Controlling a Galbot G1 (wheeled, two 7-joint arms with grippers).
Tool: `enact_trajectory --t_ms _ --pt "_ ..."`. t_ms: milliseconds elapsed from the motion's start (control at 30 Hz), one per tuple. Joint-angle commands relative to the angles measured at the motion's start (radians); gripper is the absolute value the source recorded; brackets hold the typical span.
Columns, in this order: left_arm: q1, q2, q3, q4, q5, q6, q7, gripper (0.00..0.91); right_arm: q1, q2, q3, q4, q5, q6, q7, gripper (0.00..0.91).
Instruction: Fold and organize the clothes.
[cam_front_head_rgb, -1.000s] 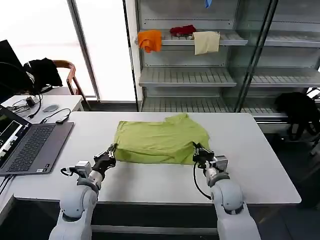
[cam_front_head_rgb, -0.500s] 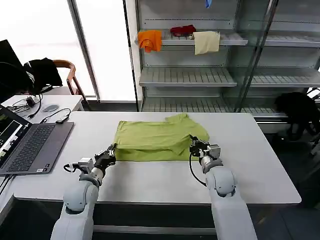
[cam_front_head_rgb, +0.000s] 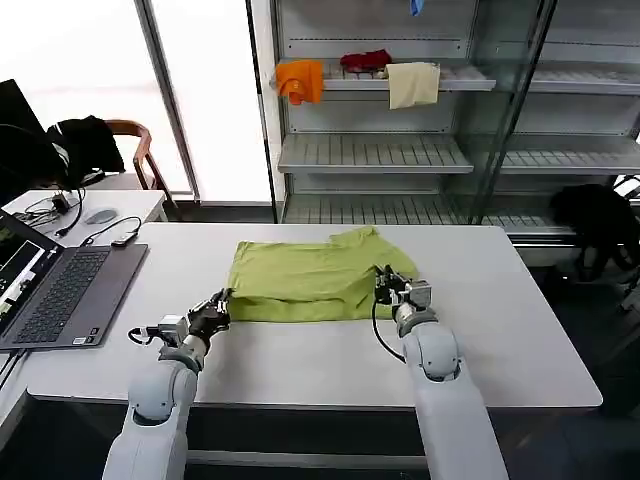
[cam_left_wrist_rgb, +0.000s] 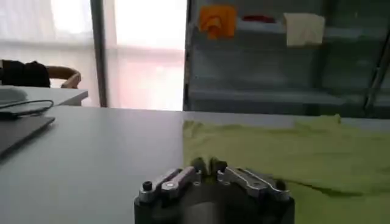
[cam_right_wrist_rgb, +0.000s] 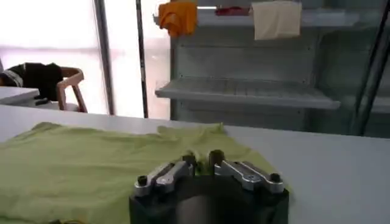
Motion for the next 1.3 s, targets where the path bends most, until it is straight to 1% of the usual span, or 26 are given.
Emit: enact_trajectory --t_ms 33,200,367,500,733,967,1000,1033,1167,1200,1233,1267,1300 --pt "-0.012 0.002 0.002 -0.028 0.006 -0.003 -0.004 0.907 0.014 0.002 0.001 -0.016 -0.012 0.002 0.004 0.907" --pt "0.000 0.006 0.002 -0.061 0.007 0.015 -0.006 0.907 0.006 -0.010 0.013 0.018 0.002 -0.028 0.006 0.907" --pt "0.050 0.013 0.010 -0.077 0.035 0.046 0.002 0.907 -0.079 -0.051 0.045 0.115 0.027 -0.066 -0.006 0.907" --pt "0.071 0.009 0.025 -0.070 0.059 0.043 0.004 0.907 -0.186 -0.105 0.095 0.174 0.046 -0.061 -0.024 0.907" --pt "0.059 -0.008 0.052 -0.049 0.090 0.043 0.002 0.907 -0.267 -0.149 0.153 0.219 0.092 -0.053 -0.034 0.907" --pt "0.050 -0.018 0.062 -0.036 0.116 0.042 0.004 0.907 -0.305 -0.150 0.161 0.211 0.088 -0.034 -0.048 0.816" --pt "0.049 -0.019 0.061 -0.035 0.117 0.042 0.004 0.907 -0.306 -0.148 0.160 0.208 0.088 -0.032 -0.048 0.796" --pt "0.049 -0.020 0.057 -0.034 0.116 0.042 0.005 0.907 -0.307 -0.147 0.160 0.204 0.088 -0.030 -0.049 0.756" --pt "0.054 -0.016 0.045 -0.034 0.112 0.039 0.007 0.907 -0.306 -0.141 0.155 0.191 0.087 -0.023 -0.057 0.705" --pt "0.054 -0.014 0.043 -0.034 0.112 0.039 0.007 0.907 -0.304 -0.141 0.154 0.188 0.086 -0.023 -0.058 0.615" --pt "0.055 -0.014 0.042 -0.034 0.112 0.039 0.008 0.907 -0.303 -0.141 0.153 0.187 0.086 -0.023 -0.058 0.564" --pt "0.056 -0.013 0.040 -0.033 0.113 0.039 0.008 0.907 -0.300 -0.140 0.150 0.182 0.083 -0.022 -0.061 0.534" --pt "0.056 -0.013 0.039 -0.032 0.113 0.039 0.008 0.907 -0.297 -0.138 0.148 0.177 0.082 -0.022 -0.062 0.464"
